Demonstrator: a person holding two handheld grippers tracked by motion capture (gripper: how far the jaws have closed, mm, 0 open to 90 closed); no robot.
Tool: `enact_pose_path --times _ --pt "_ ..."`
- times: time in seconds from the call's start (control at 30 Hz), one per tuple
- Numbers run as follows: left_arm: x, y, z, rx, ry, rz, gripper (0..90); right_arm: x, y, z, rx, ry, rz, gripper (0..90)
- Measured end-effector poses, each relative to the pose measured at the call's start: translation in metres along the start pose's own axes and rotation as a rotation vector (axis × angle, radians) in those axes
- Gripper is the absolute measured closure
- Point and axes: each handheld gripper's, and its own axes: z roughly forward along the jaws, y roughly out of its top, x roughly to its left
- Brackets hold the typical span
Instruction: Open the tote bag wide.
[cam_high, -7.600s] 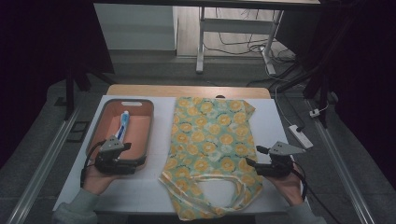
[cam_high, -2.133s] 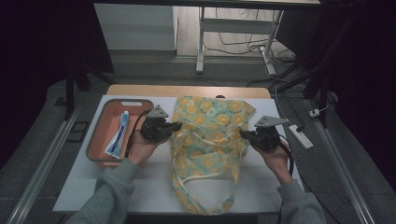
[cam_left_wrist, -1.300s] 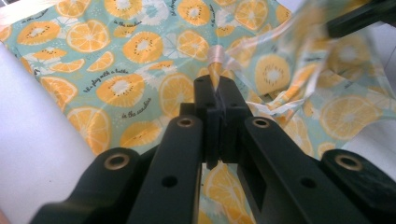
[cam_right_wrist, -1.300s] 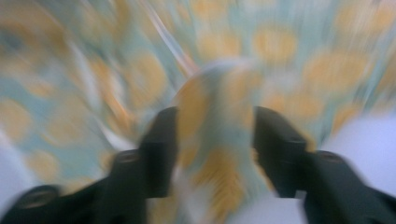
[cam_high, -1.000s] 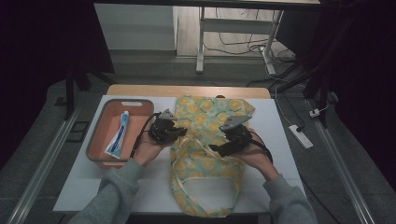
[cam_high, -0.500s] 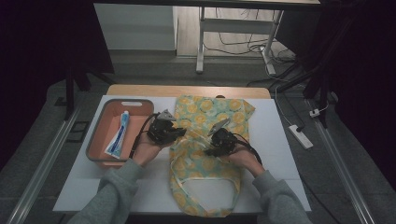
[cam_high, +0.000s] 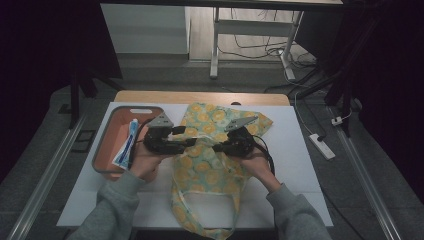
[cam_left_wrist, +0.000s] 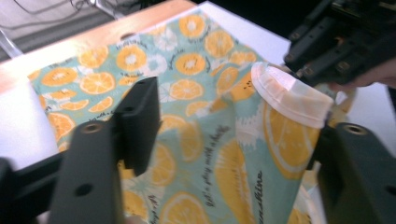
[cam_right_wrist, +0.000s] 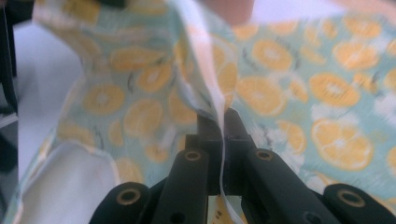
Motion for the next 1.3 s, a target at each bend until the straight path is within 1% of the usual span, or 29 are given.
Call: enact_pose_path --times 0.03,0.07,0.1,0.13,0.17,0.2,0.23,0.27,0.3,0.33,0.4,0.43,0.47,0.5,0.53,0.57,0.6,0.67,0.77,0.8,0.9,0.93,0.97,1.0,1.03,1.07,1.1,1.13,1.3 --pt "0.000 0.000 0.000 0.000 0.000 0.000 33.5 0.002 0.004 -0.002 -0.022 -0.007 -0.002 88.9" --pt "0.000 0.000 -0.013 -0.015 -0.008 0.002 32.2 0.003 0.009 -0.003 -0.041 -0.016 -0.008 88.9" --pt "0.000 0.000 -0.013 -0.015 -0.008 0.002 31.4 0.004 0.012 -0.004 -0.053 -0.034 -0.012 88.9" --pt "-0.001 0.000 -0.024 -0.029 0.001 0.008 30.9 0.003 0.015 -0.004 -0.062 -0.054 -0.015 88.9" --pt "-0.001 0.000 -0.024 -0.029 0.001 0.008 30.0 0.003 0.015 -0.004 -0.062 -0.054 -0.015 88.9" --pt "0.000 -0.001 -0.034 -0.034 0.006 0.007 29.1 -0.003 0.018 -0.001 -0.079 -0.041 0.010 88.9" --pt "0.000 -0.001 -0.034 -0.034 0.006 0.007 28.6 -0.003 0.018 -0.001 -0.079 -0.041 0.010 88.9" --pt "0.001 -0.002 -0.040 -0.024 0.005 0.010 28.1 -0.011 0.018 0.004 -0.087 -0.043 0.038 88.9" --pt "0.001 -0.002 -0.040 -0.024 0.005 0.010 27.9 -0.011 0.018 0.004 -0.087 -0.043 0.038 88.9" --pt "0.001 -0.002 -0.042 -0.021 0.013 0.015 27.9 -0.016 0.017 0.007 -0.086 -0.037 0.056 88.9" --pt "0.005 -0.005 -0.045 -0.006 0.031 0.011 27.9 -0.022 0.015 0.008 -0.092 -0.039 0.074 88.9" --pt "0.005 -0.005 -0.045 -0.006 0.031 0.011 27.9 -0.022 0.015 0.008 -0.092 -0.039 0.074 88.9" --pt "0.010 -0.008 -0.046 0.009 0.037 0.002 27.9 -0.026 0.015 0.006 -0.102 -0.042 0.084 88.8" --pt "0.010 -0.008 -0.046 0.009 0.037 0.002 27.9 -0.028 0.015 0.004 -0.108 -0.042 0.089 88.9" --pt "0.015 -0.011 -0.046 0.018 0.050 -0.010 27.9 -0.030 0.015 0.003 -0.112 -0.040 0.096 88.8" --pt "0.015 -0.011 -0.046 0.018 0.050 -0.010 27.9 -0.030 0.015 0.003 -0.112 -0.040 0.096 88.8" --pt "0.020 -0.014 -0.046 0.025 0.060 -0.023 27.9 -0.032 0.014 0.002 -0.114 -0.041 0.102 88.9" --pt "0.023 -0.015 -0.047 0.029 0.066 -0.030 27.9 -0.033 0.014 0.001 -0.115 -0.039 0.102 88.9" --pt "0.031 -0.020 -0.049 0.036 0.083 -0.045 27.9 -0.033 0.015 0.001 -0.115 -0.038 0.099 88.9" --pt "0.036 -0.023 -0.052 0.039 0.094 -0.056 28.0 -0.034 0.015 0.001 -0.113 -0.038 0.094 88.8" --pt "0.040 -0.025 -0.053 0.048 0.111 -0.058 28.0 -0.034 0.016 0.001 -0.111 -0.038 0.092 88.8" --pt "0.044 -0.027 -0.055 0.058 0.135 -0.059 28.0 -0.034 0.016 0.001 -0.109 -0.039 0.089 88.8" --pt "0.044 -0.027 -0.055 0.058 0.135 -0.059 28.0 -0.034 0.016 0.001 -0.108 -0.040 0.087 88.8" --pt "0.048 -0.028 -0.056 0.067 0.154 -0.063 27.9 -0.034 0.016 0.001 -0.110 -0.039 0.084 88.8" --pt "0.048 -0.028 -0.056 0.067 0.154 -0.063 28.0 -0.033 0.015 0.001 -0.110 -0.037 0.079 88.8" --pt "0.053 -0.030 -0.055 0.085 0.177 -0.071 28.0 -0.033 0.015 0.001 -0.110 -0.040 0.074 88.8" --pt "0.053 -0.030 -0.055 0.085 0.177 -0.071 28.0 -0.033 0.015 0.001 -0.110 -0.040 0.074 88.8" --pt "0.058 -0.032 -0.055 0.104 0.191 -0.081 28.0 -0.032 0.015 -0.001 -0.110 -0.042 0.071 88.8" --pt "0.065 -0.036 -0.053 0.126 0.196 -0.102 27.9 -0.030 0.013 -0.004 -0.115 -0.047 0.064 88.7"
